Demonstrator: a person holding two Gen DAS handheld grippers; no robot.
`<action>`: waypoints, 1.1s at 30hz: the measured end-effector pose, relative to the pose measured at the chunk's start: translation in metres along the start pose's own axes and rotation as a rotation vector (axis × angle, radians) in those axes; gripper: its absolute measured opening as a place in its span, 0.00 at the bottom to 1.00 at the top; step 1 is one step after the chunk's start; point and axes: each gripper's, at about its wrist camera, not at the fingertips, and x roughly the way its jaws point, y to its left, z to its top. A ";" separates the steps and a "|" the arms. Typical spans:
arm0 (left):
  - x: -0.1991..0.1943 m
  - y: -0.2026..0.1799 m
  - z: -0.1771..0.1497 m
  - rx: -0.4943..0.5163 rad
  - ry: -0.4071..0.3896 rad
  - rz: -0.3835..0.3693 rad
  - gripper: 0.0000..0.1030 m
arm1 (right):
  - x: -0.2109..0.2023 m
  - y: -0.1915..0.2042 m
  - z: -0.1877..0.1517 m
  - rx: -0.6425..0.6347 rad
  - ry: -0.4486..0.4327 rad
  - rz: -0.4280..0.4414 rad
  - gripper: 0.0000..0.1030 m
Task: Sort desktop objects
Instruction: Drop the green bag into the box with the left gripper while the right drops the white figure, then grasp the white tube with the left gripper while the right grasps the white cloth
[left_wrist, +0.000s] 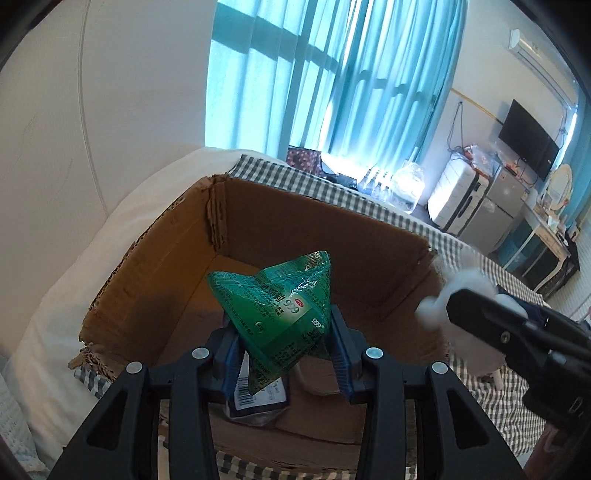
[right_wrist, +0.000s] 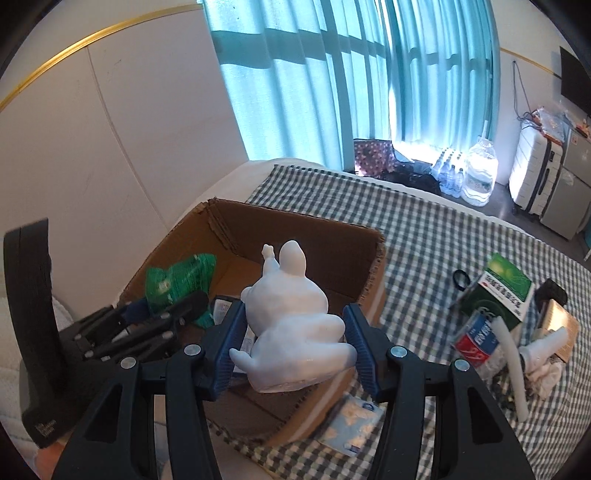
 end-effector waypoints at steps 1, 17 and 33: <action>0.002 0.002 0.000 -0.003 0.006 0.008 0.48 | 0.003 0.001 0.002 0.005 -0.001 0.013 0.60; -0.037 -0.067 -0.021 0.110 -0.024 -0.058 0.94 | -0.056 -0.077 -0.015 0.133 -0.112 -0.160 0.76; -0.012 -0.239 -0.099 0.251 0.080 -0.224 0.95 | -0.156 -0.240 -0.124 0.352 -0.129 -0.431 0.76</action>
